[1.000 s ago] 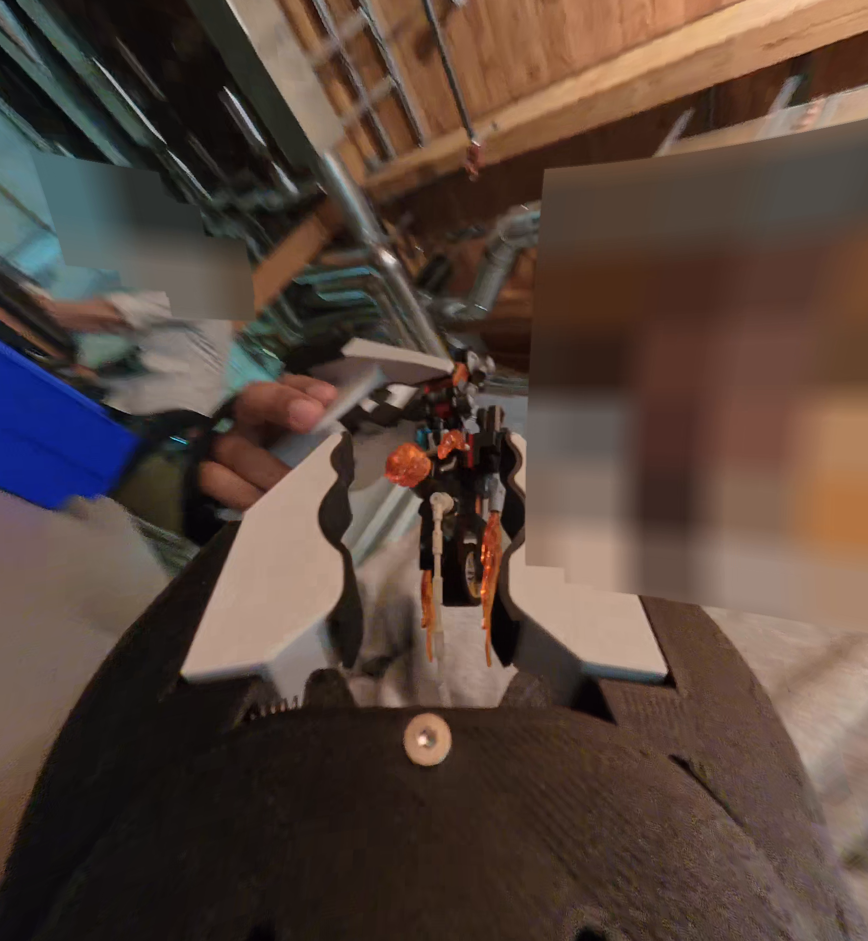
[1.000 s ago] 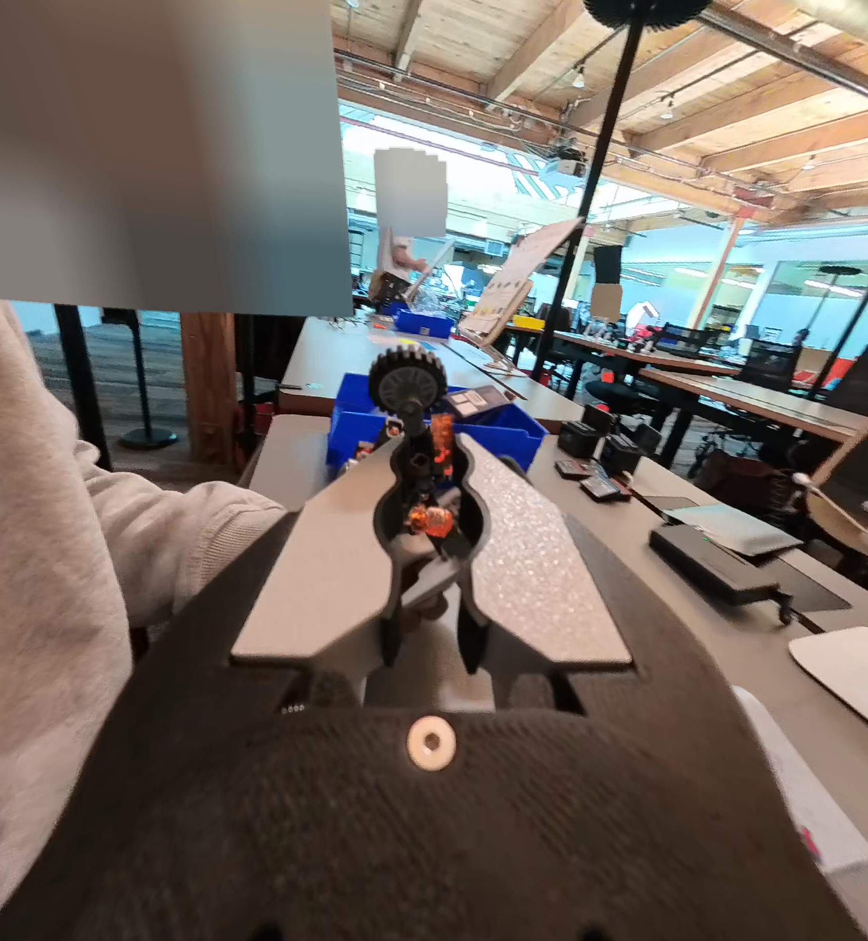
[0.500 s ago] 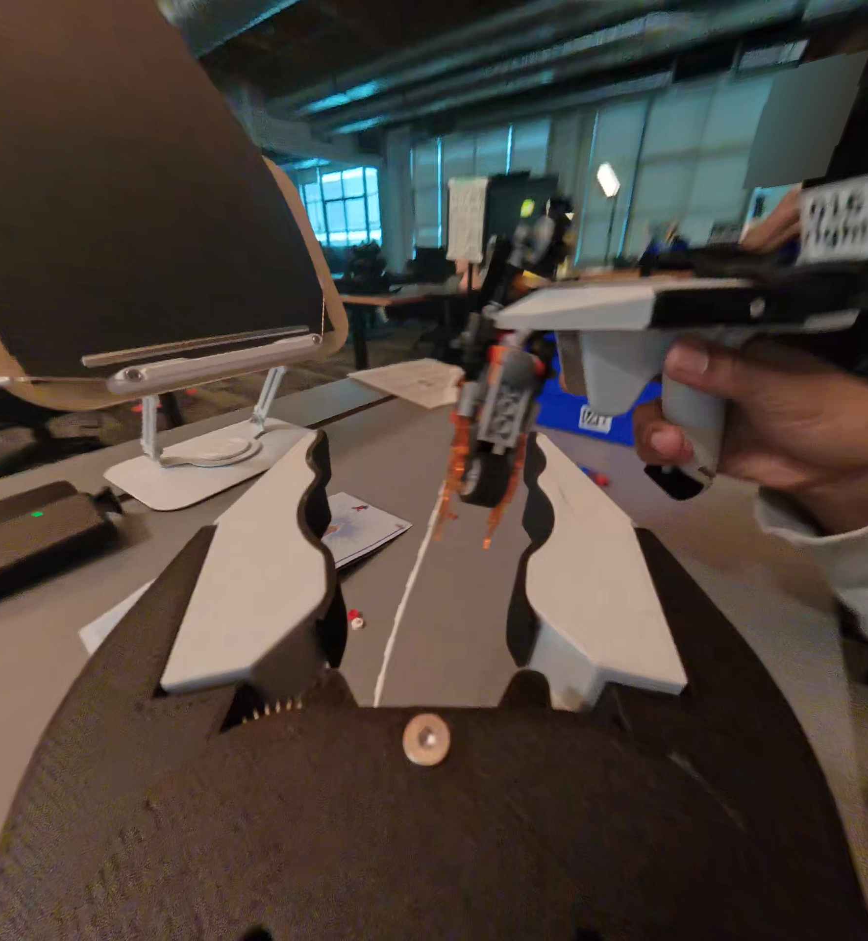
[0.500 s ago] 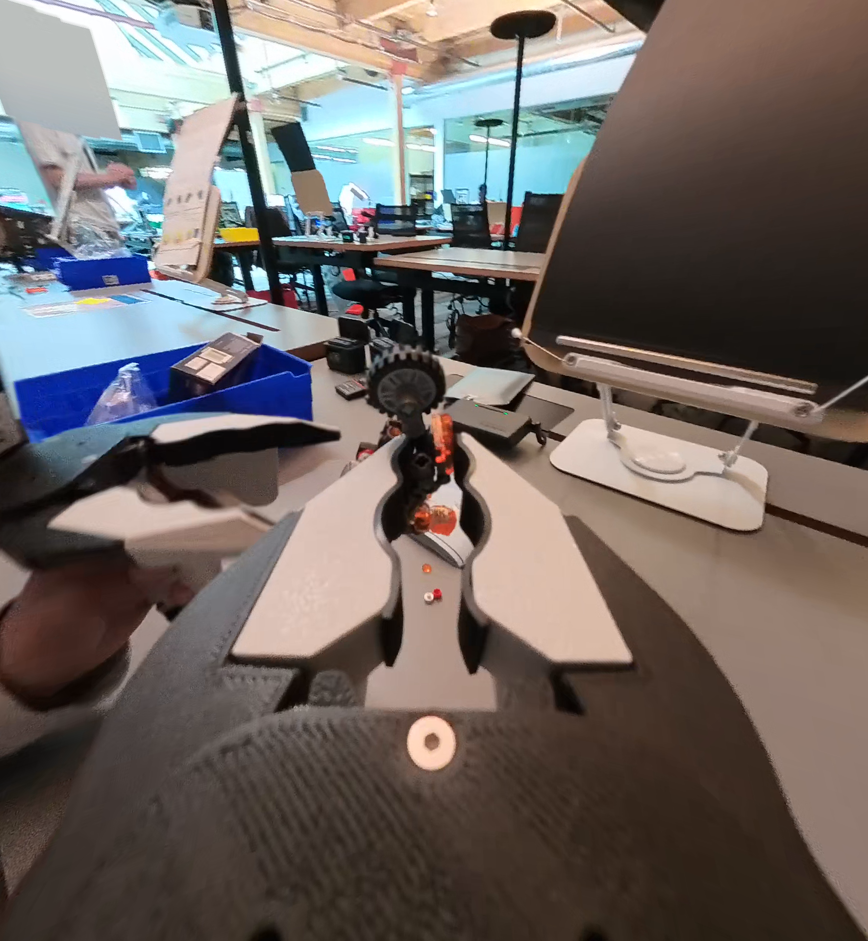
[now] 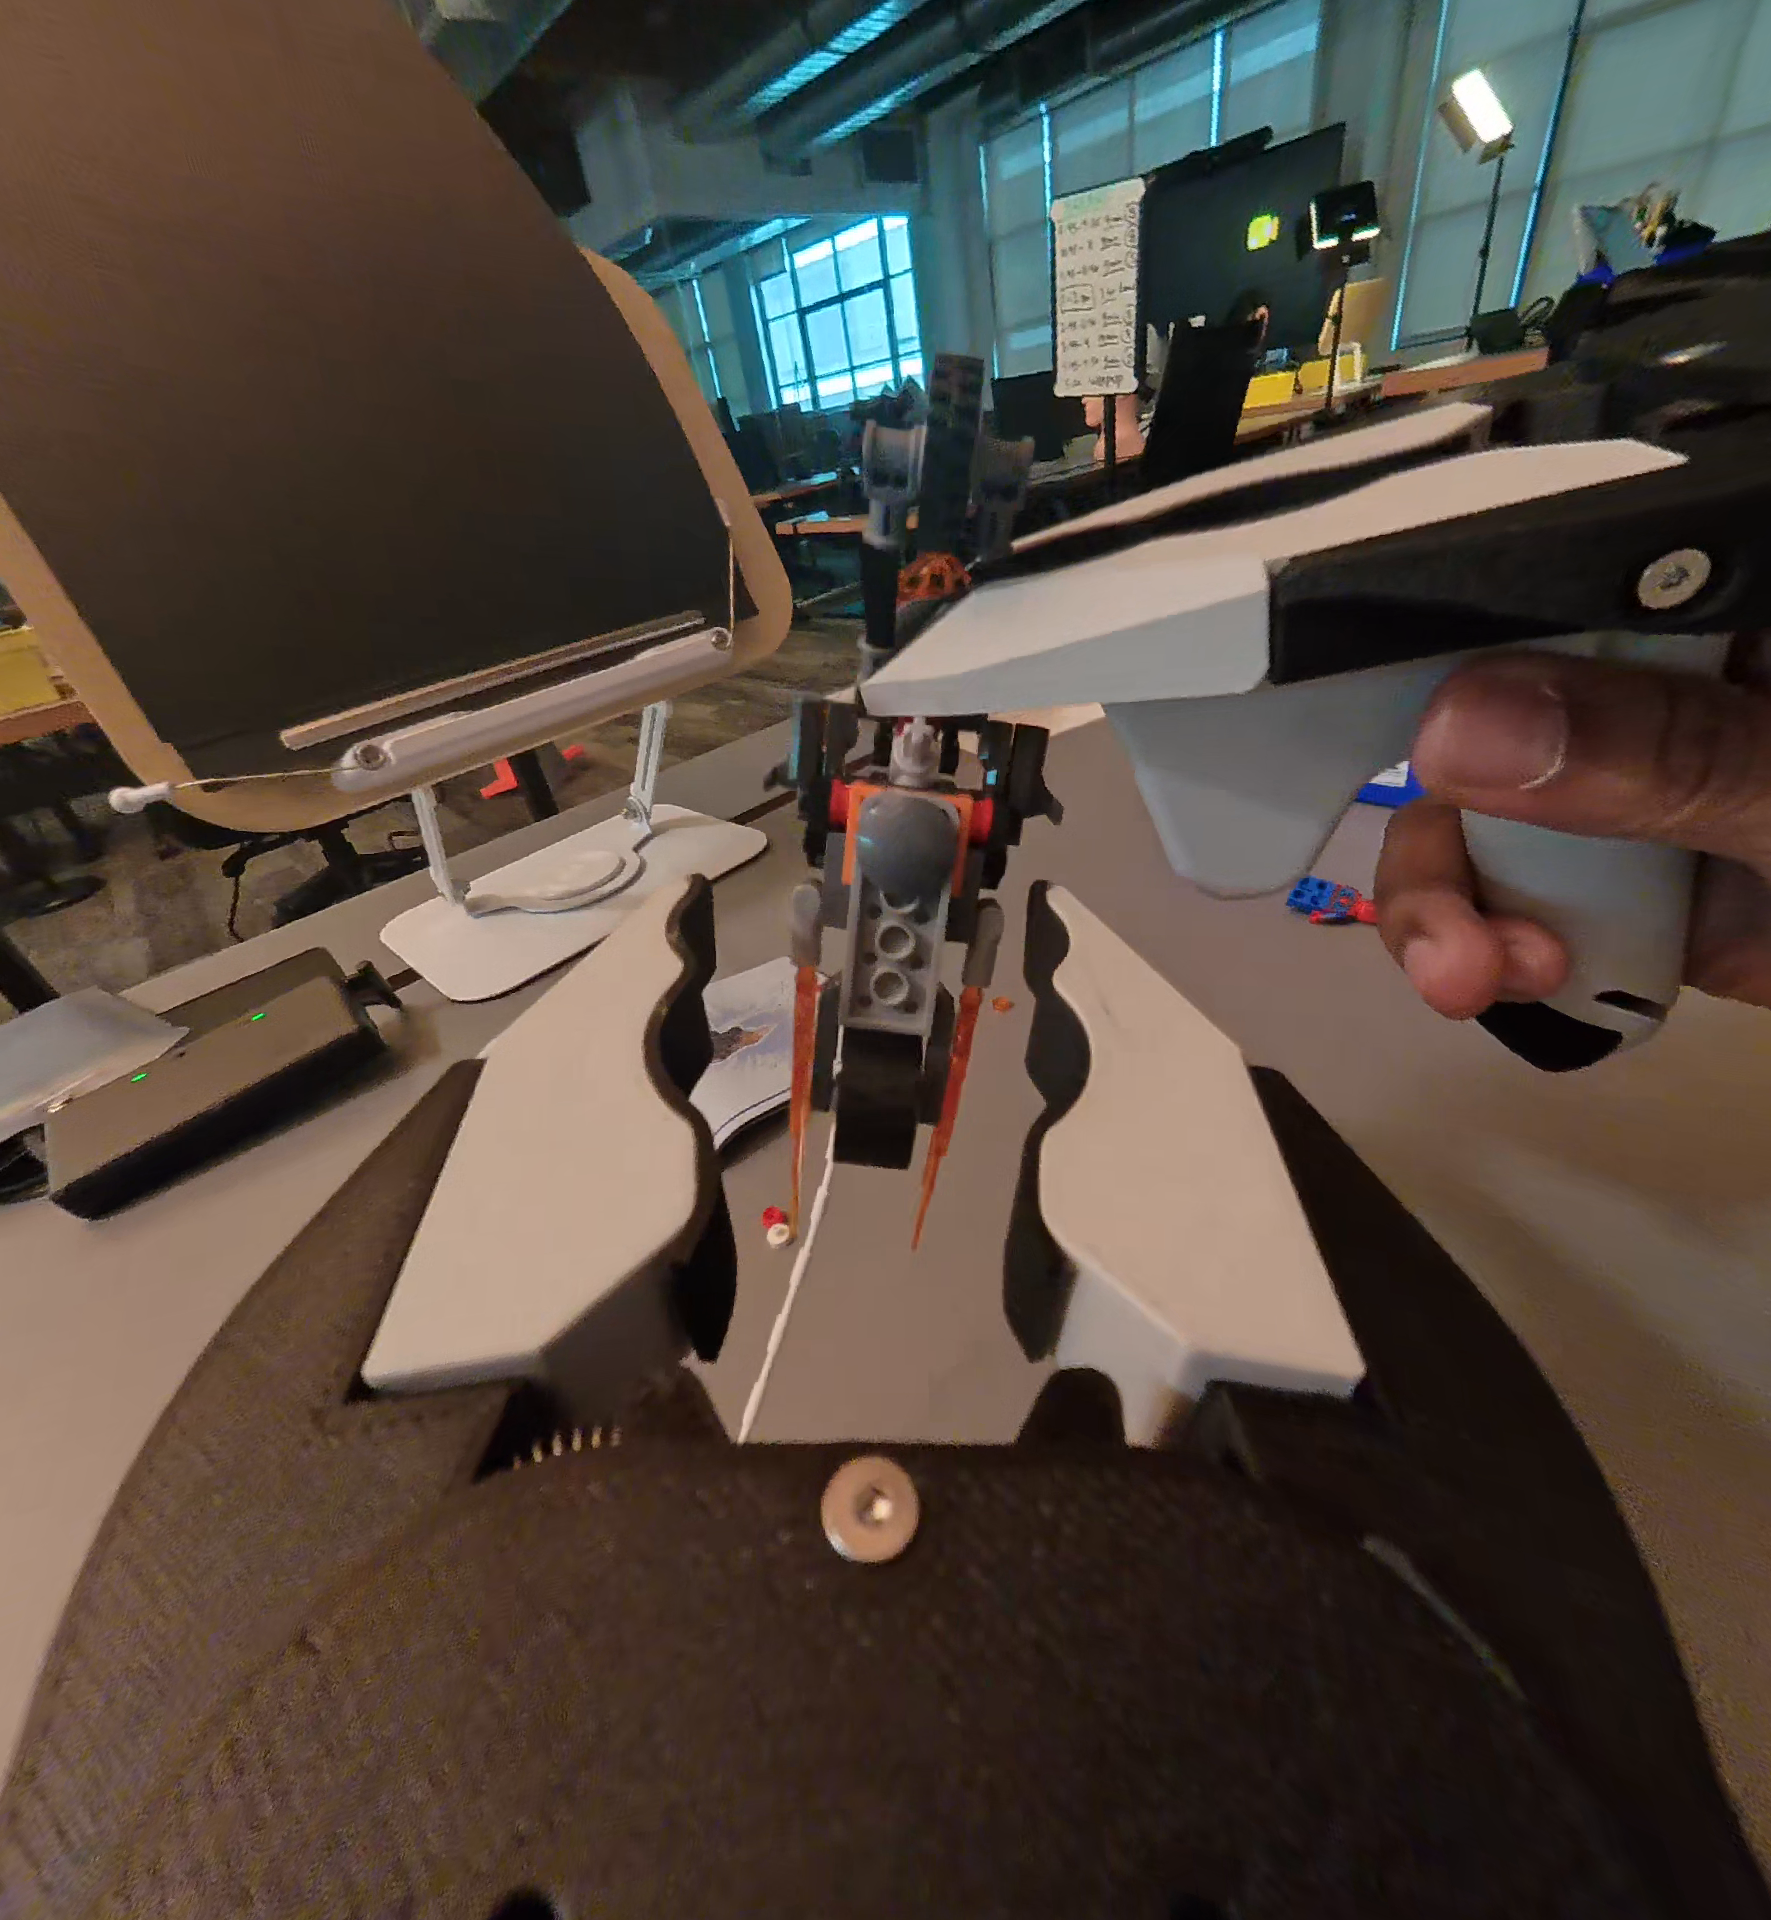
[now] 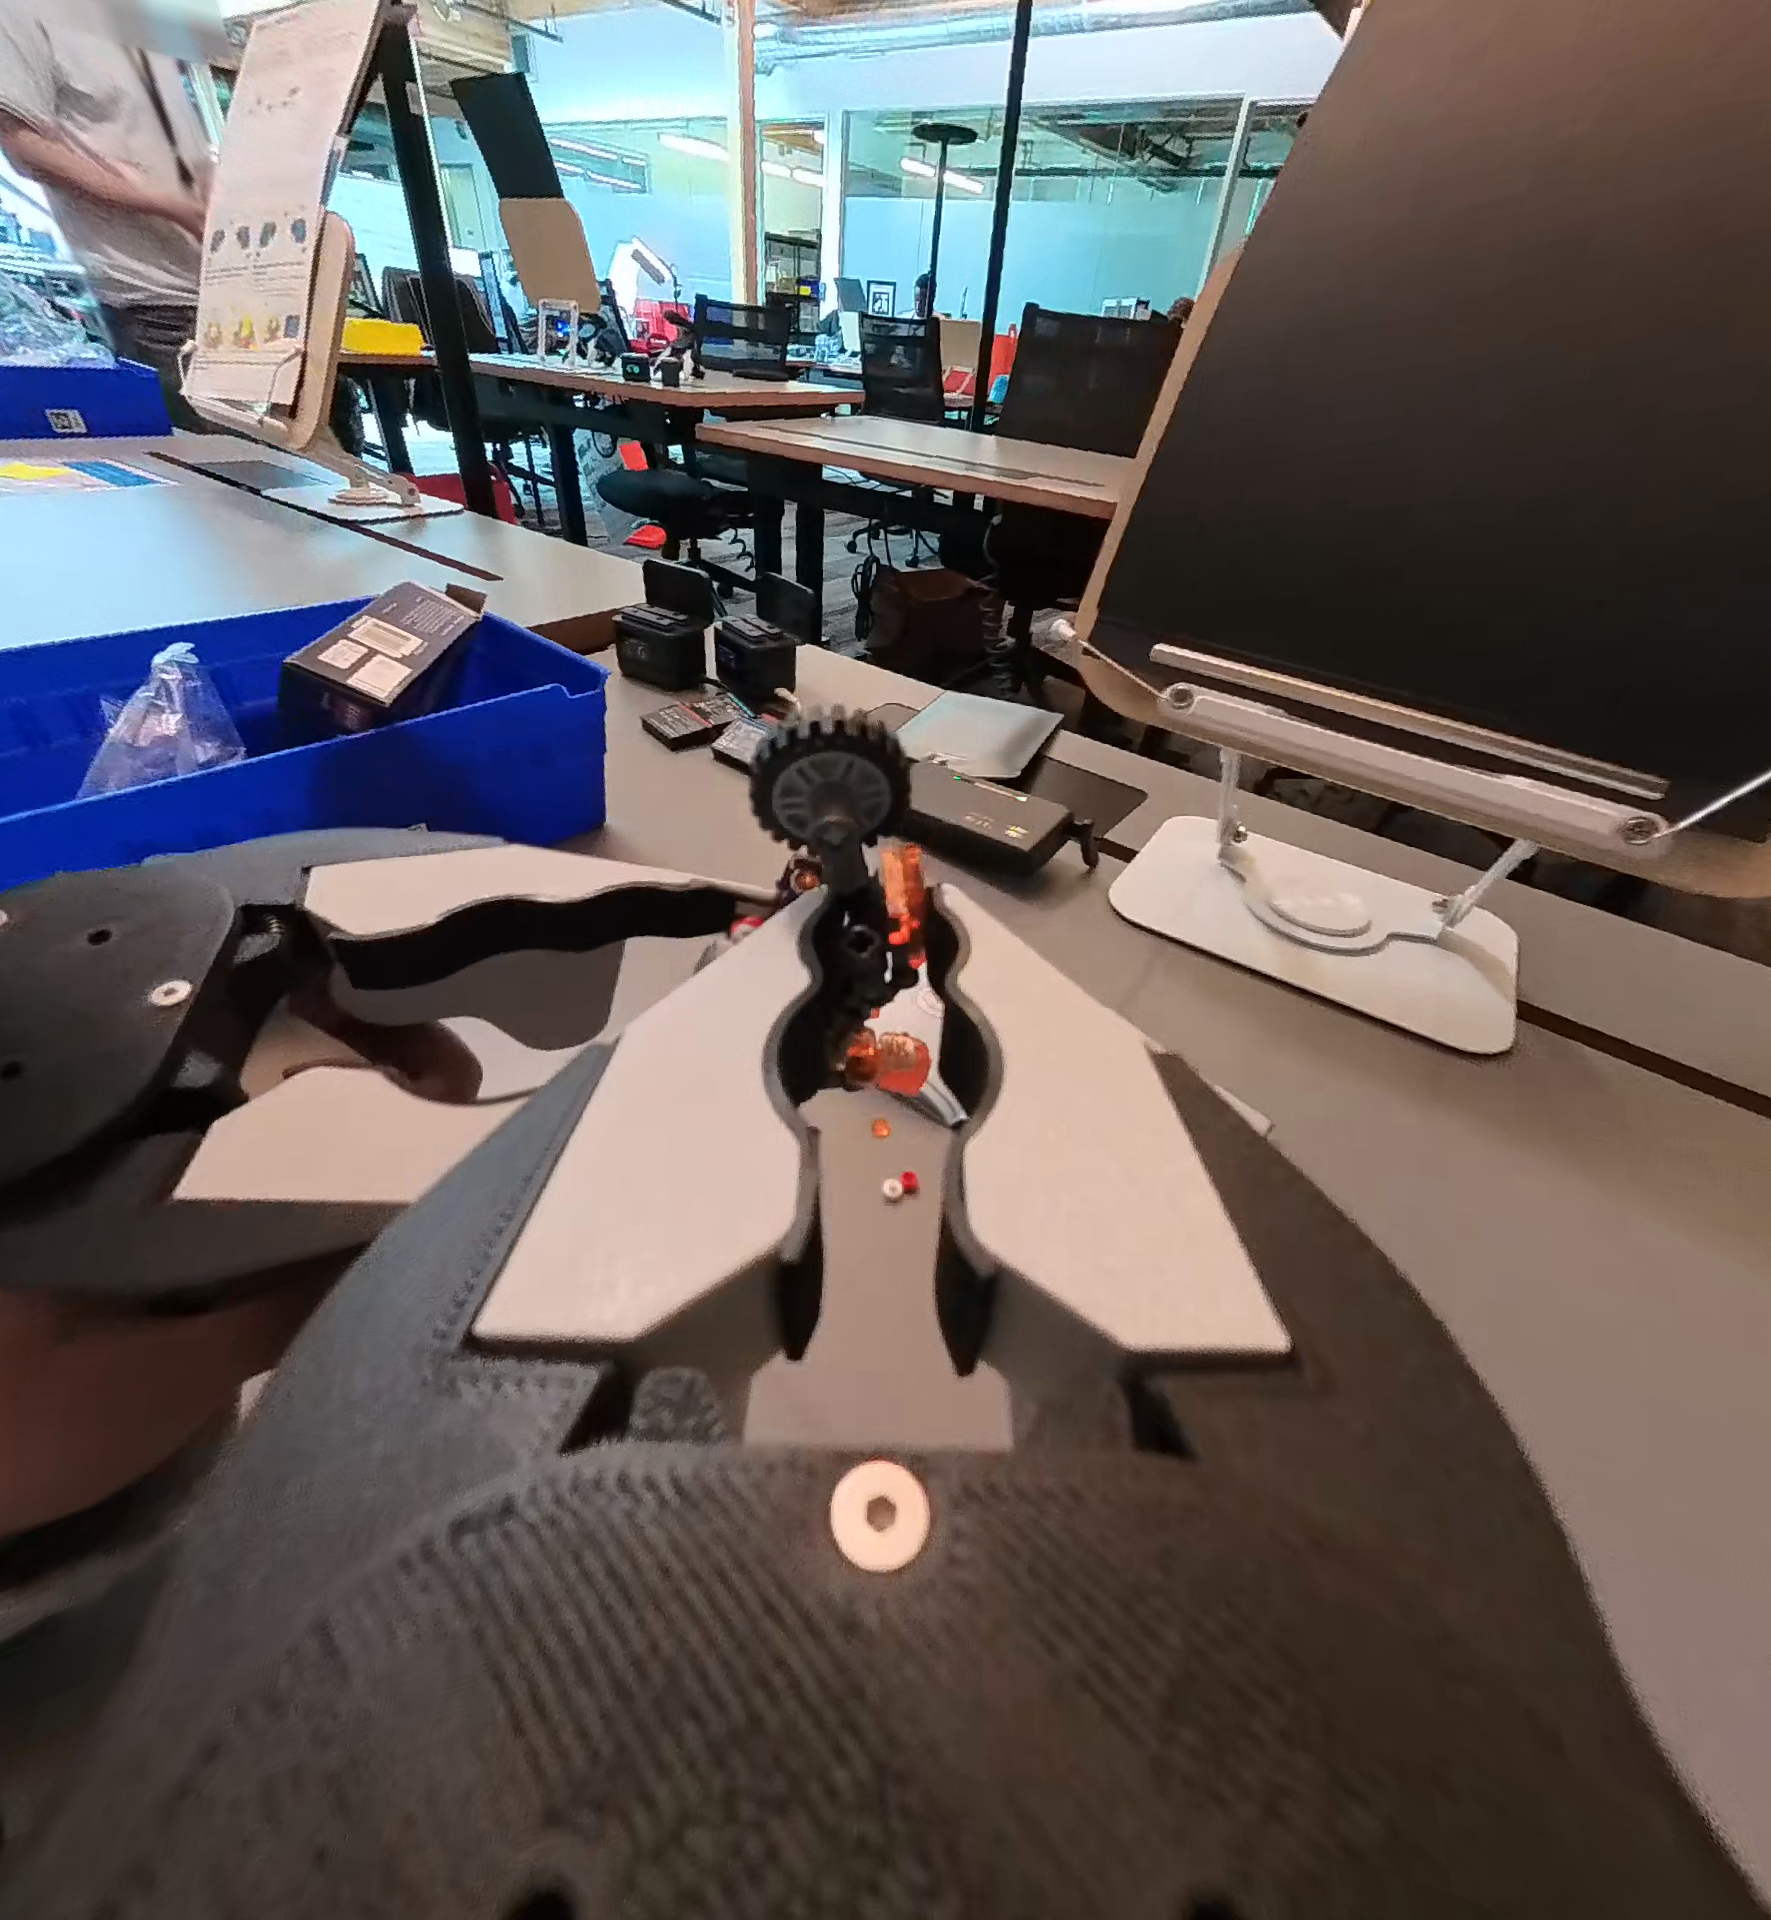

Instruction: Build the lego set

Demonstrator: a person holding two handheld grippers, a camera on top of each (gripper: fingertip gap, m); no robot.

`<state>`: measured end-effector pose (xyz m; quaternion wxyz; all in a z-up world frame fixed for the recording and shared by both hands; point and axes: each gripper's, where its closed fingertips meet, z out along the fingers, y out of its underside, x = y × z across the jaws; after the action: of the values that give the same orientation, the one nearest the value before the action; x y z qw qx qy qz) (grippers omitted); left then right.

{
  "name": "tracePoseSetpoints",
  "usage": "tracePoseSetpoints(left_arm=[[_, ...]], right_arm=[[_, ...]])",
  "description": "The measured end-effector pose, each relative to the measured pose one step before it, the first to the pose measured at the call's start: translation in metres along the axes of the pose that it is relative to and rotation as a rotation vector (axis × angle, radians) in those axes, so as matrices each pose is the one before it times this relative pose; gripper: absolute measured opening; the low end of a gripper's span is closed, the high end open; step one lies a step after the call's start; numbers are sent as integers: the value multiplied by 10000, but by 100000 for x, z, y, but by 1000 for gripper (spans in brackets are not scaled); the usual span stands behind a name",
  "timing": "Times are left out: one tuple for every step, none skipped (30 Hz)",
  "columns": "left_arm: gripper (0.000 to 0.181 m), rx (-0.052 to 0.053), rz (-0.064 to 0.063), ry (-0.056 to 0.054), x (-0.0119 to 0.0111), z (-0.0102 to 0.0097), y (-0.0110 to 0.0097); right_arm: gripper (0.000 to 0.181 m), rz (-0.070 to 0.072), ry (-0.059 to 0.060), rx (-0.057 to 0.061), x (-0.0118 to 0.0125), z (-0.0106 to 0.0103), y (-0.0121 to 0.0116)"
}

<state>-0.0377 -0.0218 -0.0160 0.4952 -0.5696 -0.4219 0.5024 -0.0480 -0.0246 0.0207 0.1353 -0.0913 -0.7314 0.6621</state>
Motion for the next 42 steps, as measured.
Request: tracePoseSetpoints(left_arm=[[58,26,12,-3,-108,-45,-52],[58,47,14,34,-24,-56,-86],[57,12,-5,39,0,-30,-28],[53,-2,-11,69,43,-11,2],[46,-13,-20,92,84,-19,27],[39,-41,-11,188,226,2,74],[38,-46,-53,64,40,22,97],[38,-25,-33,53,3,15,68],[38,-12,-10,53,4,-4,58],[39,-9,8,70,18,-12,64],[38,12,-11,49,-3,-19,36],[38,-6,-16,59,9,-3,71],[39,2,-28,43,-20,-1,82],[38,62,-53,26,-42,-35,1],[38,77,-63,1,-83,-49,-8],[38,65,-56,15,-91,-43,30],[38,63,-58,2,-138,-42,44],[38,30,-85,-15,-188,-26,135],[38,108,-131,39,-165,-54,41],[38,128,-184,67,-142,-87,20],[38,173,-202,74,-156,-100,-61],[38,213,-209,136,-85,-127,-112],[38,217,-250,117,-112,-139,-162],[38,221,-271,112,-135,-153,-187],[38,284,-288,243,30,-165,-284],[38,294,-331,278,60,-174,-316],[38,294,-349,212,-27,-187,-325],[38,311,-385,262,20,-187,-346],[38,304,-441,351,115,-177,-347],[38,292,-503,400,154,-164,-324],[38,270,-517,368,86,-171,-305],[38,236,-470,252,-51,-200,-238],[37,205,-393,192,-117,-214,-191],[37,152,-320,145,-126,-214,-146],[37,94,-251,109,-141,-189,-90],[38,89,-205,115,-83,-173,-112],[38,86,-169,110,-29,-161,-133],[38,80,-106,72,-20,-136,-141],[38,72,-70,41,-36,-113,-131],[38,45,-59,37,-27,-90,-86],[38,25,-68,48,-29,-74,-54],[38,20,-92,54,-20,-55,-30]], right_arm=[[13,4,-24,-13,-112,53,37],[13,2,-24,-11,-97,48,36],[13,2,-31,-5,-108,30,19],[13,2,-34,2,-103,38,10],[13,7,-30,7,-81,14,-13],[13,10,-25,13,-67,21,-32],[13,-2,-20,3,-48,5,-6],[13,-16,-26,-2,-51,12,-1],[13,2,-52,17,-67,-8,-32],[14,33,-85,38,-107,-17,-68],[14,35,-106,33,-137,-22,-70],[15,-4,-109,22,-131,-46,-65],[19,-62,-78,-14,-85,-49,-8],[34,-92,-19,-75,19,-51,73],[45,-86,-35,-129,4,-56,146],[50,-34,-129,-132,-66,-108,143],[57,53,-170,-57,-59,-187,14],[61,119,-132,53,67,-277,-170],[62,137,-84,165,187,-334,-343],[63,125,-74,248,221,-367,-473],[65,105,-57,247,253,-365,-459],[66,73,12,176,374,-346,-320],[66,21,78,123,475,-293,-230],[66,-27,79,122,453,-259,-175],[64,-38,50,113,363,-223,-139],[63,-23,22,85,259,-172,-72],[63,-19,-15,73,152,-129,-39],[61,-43,-46,63,39,-74,-7],[61,-78,-23,29,39,-28,58],[60,-117,25,-6,77,17,116],[59,-153,49,-24,105,38,159],[59,-181,71,-35,118,53,181],[58,-209,109,-45,174,52,211],[58,-239,146,-59,250,52,237],[57,-261,166,-76,301,52,279],[56,-251,156,-82,346,37,315],[52,-170,151,-68,431,42,324],[40,-17,209,-72,648,56,395],[33,101,243,-138,871,78,572],[28,160,282,-241,1125,95,815],[24,174,329,-345,1353,132,1058],[22,189,332,-440,1423,202,1307]])
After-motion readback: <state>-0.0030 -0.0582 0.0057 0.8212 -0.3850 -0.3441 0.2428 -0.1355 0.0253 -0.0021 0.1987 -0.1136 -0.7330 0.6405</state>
